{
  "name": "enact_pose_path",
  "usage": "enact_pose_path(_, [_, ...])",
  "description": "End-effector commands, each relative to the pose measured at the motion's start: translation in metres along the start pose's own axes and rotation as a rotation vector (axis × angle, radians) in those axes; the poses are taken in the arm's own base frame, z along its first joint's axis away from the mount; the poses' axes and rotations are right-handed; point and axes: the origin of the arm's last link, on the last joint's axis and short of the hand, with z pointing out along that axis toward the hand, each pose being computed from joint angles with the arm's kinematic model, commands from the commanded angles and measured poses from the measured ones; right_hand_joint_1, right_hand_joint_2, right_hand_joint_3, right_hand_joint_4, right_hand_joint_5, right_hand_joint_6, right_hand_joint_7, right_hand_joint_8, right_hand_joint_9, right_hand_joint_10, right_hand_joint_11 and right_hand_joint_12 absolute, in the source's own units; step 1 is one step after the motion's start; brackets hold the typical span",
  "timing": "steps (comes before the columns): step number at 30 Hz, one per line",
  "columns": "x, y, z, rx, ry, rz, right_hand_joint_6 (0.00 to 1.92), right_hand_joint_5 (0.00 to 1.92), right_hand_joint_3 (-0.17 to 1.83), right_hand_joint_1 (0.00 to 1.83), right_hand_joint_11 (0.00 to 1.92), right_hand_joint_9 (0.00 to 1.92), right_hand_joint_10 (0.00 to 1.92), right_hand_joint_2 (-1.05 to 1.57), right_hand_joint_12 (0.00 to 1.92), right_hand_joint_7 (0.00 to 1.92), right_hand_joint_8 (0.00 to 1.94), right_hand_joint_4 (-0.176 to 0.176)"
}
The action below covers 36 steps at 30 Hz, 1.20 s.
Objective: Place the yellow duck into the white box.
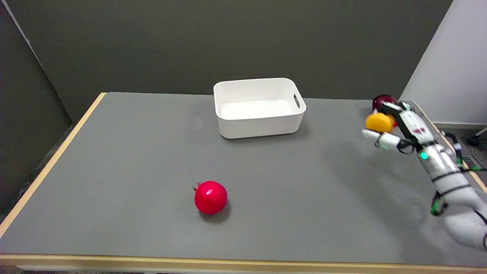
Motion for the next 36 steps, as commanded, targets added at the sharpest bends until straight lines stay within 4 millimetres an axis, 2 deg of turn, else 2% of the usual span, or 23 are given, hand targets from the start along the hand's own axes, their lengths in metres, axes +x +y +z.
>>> enact_pose_path(1, [-0.016, -0.163, 0.134, 0.324, 0.003, -0.005, 1.59, 0.57, 0.17, 1.14, 0.00, 0.73, 1.76, 1.25, 1.92, 0.63, 1.62, -0.176])
enact_pose_path(5, [-0.045, -0.217, 0.168, 0.341, -0.052, 0.007, 1.59, 0.57, 0.18, 1.14, 0.00, 0.74, 1.76, 1.25, 1.92, 0.63, 1.62, -0.176])
enact_pose_path(6, [-0.050, -0.224, 0.172, 0.341, -0.064, 0.003, 1.59, 0.57, 0.18, 1.14, 0.00, 0.74, 1.76, 1.25, 1.92, 0.63, 1.62, -0.176])
enact_pose_path(12, [-0.107, -0.276, 0.192, 0.318, -0.184, 0.030, 1.58, 0.58, 0.19, 1.15, 0.00, 0.76, 1.75, 1.24, 1.92, 0.64, 1.61, -0.176])
enact_pose_path(16, [-0.140, -0.302, 0.204, 0.304, -0.240, 0.026, 1.57, 0.58, 0.18, 1.14, 0.00, 0.76, 1.76, 1.24, 1.92, 0.64, 1.62, -0.176])
enact_pose_path(22, [-0.176, -0.293, 0.211, 0.181, -0.319, 0.015, 1.58, 0.58, 0.19, 1.14, 0.00, 0.76, 1.77, 1.24, 1.92, 0.63, 1.62, -0.176])
enact_pose_path(25, [-0.180, -0.286, 0.212, 0.143, -0.329, -0.006, 1.59, 0.57, 0.19, 1.14, 0.00, 0.75, 1.77, 1.24, 1.92, 0.63, 1.63, -0.176])
enact_pose_path(29, [-0.179, -0.263, 0.212, 0.039, -0.341, 0.032, 1.59, 0.55, 0.19, 1.13, 0.00, 0.72, 1.75, 1.25, 1.92, 0.61, 1.62, -0.172])
enact_pose_path(31, [-0.171, -0.251, 0.214, -0.011, -0.320, 0.079, 1.09, 0.26, 0.82, 0.94, 0.00, 0.50, 1.15, 0.88, 1.89, 0.55, 0.97, -0.020])
enact_pose_path(32, [-0.166, -0.247, 0.215, -0.023, -0.307, 0.092, 0.78, 0.18, 0.93, 0.81, 0.00, 0.33, 0.90, 0.80, 1.57, 0.39, 0.67, 0.011])
enact_pose_path(33, [-0.159, -0.243, 0.216, -0.027, -0.290, 0.090, 0.39, 0.10, 1.03, 0.65, 0.01, 0.13, 0.61, 0.74, 1.13, 0.18, 0.31, 0.040])
enact_pose_path(35, [-0.148, -0.240, 0.218, -0.018, -0.264, 0.084, 0.20, 0.02, 0.96, 0.56, 0.00, 0.02, 0.25, 0.64, 0.75, 0.03, 0.05, 0.071])
enact_pose_path(36, [-0.142, -0.236, 0.218, -0.017, -0.246, 0.087, 0.14, 0.00, 0.92, 0.55, 0.00, 0.00, 0.12, 0.61, 0.54, 0.00, 0.00, 0.076])
